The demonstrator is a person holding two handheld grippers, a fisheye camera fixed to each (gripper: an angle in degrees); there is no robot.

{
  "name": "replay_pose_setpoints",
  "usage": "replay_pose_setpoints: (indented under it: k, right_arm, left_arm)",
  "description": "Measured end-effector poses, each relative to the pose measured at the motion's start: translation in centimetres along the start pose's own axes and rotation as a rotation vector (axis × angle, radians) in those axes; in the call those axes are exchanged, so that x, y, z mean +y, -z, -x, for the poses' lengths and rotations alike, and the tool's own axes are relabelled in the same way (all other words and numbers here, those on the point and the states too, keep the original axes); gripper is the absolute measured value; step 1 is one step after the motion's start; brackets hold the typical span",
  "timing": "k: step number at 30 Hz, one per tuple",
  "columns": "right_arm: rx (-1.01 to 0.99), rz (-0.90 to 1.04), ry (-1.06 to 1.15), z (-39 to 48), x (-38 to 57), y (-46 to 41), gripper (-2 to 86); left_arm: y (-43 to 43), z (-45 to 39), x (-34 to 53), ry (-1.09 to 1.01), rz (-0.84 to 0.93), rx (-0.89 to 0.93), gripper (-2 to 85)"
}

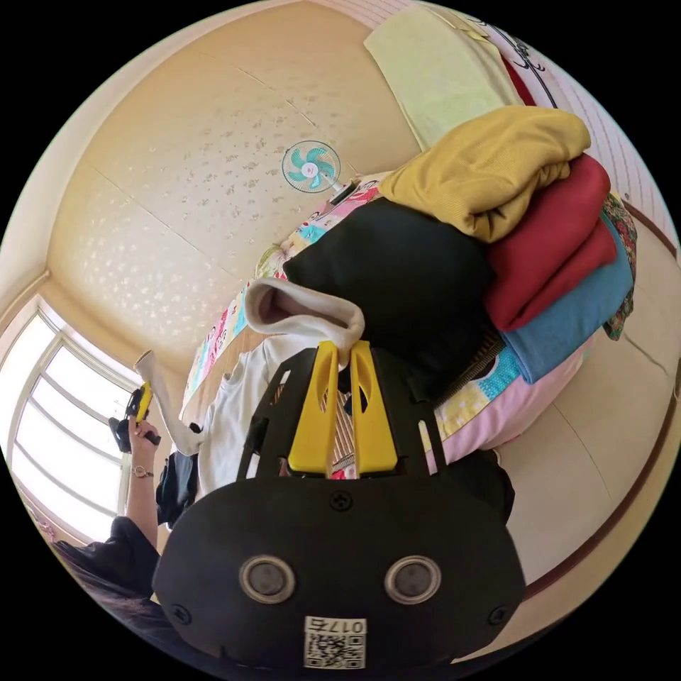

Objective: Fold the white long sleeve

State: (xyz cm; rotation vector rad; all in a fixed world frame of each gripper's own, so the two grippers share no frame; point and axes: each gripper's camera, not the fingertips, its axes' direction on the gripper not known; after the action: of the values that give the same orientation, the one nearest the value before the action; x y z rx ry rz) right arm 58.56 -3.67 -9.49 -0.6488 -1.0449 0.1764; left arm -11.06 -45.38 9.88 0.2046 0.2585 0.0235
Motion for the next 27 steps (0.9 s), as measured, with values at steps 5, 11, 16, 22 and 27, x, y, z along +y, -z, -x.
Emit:
replay_pose_setpoints:
  k: [5, 11, 16, 22, 27]
  right_arm:
    - [-0.071, 0.024, -0.095, 3.8, -1.1, 0.0, 3.6]
    - [-0.272, 0.013, 0.165, 20.3, -2.2, -5.2, 4.0]
    - [-0.531, 0.248, 0.558, 39.3, 4.1, -18.3, 6.5]
    - [-0.292, 0.418, 0.776, 41.0, 16.4, -24.1, 8.5]
    - [0.191, 0.443, 0.817, 29.1, 22.8, -23.8, 8.3]
  left_arm:
    - [-8.1, -1.8, 7.8, -0.032, 0.277, 0.066, 8.1]
    - [0.2, 1.1, 19.7, 0.014, 0.301, -0.171, 9.1]
    - [8.4, 3.2, 24.6, 0.097, 0.248, -0.288, 9.2]
    - [12.8, 3.4, 27.1, 0.124, 0.254, -0.480, 9.3]
    - [9.8, 4.2, 28.9, 0.068, 0.366, -0.623, 9.0]
